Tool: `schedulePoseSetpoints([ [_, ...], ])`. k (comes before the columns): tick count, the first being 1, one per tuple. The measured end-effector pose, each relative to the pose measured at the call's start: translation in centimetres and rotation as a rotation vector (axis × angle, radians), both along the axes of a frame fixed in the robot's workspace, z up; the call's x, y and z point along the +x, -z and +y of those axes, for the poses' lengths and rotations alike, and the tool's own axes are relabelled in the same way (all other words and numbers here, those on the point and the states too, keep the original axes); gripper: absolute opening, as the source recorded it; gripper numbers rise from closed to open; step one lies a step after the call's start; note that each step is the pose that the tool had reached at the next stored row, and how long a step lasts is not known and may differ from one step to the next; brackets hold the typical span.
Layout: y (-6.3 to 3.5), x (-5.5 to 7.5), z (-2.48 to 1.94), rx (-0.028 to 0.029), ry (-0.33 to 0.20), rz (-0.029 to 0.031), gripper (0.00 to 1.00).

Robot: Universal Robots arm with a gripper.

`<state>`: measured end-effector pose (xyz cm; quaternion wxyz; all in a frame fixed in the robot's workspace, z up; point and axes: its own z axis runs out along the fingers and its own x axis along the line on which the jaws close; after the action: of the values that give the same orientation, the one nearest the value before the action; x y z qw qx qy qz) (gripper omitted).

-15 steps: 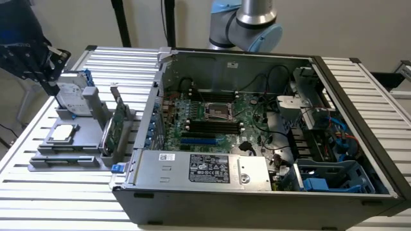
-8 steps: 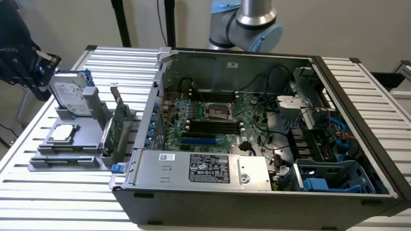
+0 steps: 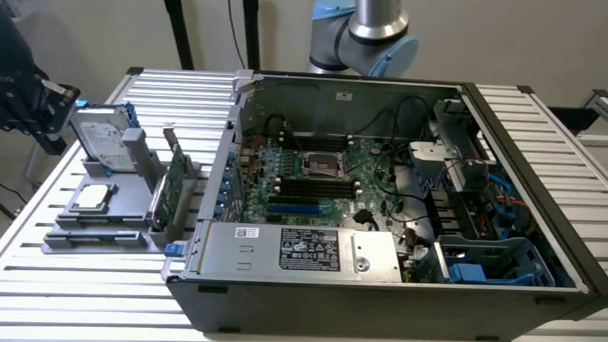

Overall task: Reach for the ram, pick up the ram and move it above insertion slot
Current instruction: 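Reach for the ram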

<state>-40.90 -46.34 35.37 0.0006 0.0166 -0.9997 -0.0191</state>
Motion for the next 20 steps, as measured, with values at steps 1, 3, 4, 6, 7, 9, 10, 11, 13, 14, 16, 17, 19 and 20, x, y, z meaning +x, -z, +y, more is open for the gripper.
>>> schedulePoseSetpoints([
  [1,0.0,0.0,0.0,0.0,-0.003,0.0,0.11],
  [3,0.0,-0.03,-0.01,0.0,-0.033,0.0,0.11],
  [4,0.0,-0.03,-0.01,0.0,-0.053,0.0,0.11],
  [6,0.01,-0.03,-0.01,0.0001,-0.089,-0.0001,0.11],
  [7,0.01,-0.03,-0.01,0.0001,-0.107,-0.0001,0.11],
  [9,0.0,-0.03,-0.01,0.0,-0.143,0.0,0.11],
  [10,0.01,-0.03,-0.01,0.0,-0.162,-0.0001,0.11],
  [11,0.01,-0.03,-0.01,0.0,-0.18,0.0,0.11],
  [13,0.0,-0.03,-0.01,0.0,-0.216,0.0,0.11],
  [14,0.0,-0.03,-0.01,0.0,-0.234,0.0,0.11],
  [16,0.0,-0.03,-0.01,0.0,-0.27,0.0,0.11],
  [17,0.0,-0.03,-0.01,0.0,-0.288,0.0,0.11],
  [19,0.0,-0.03,-0.01,0.0,-0.325,0.0,0.11],
  [20,0.0,-0.03,-0.01,0.0,-0.343,0.0,0.11],
])
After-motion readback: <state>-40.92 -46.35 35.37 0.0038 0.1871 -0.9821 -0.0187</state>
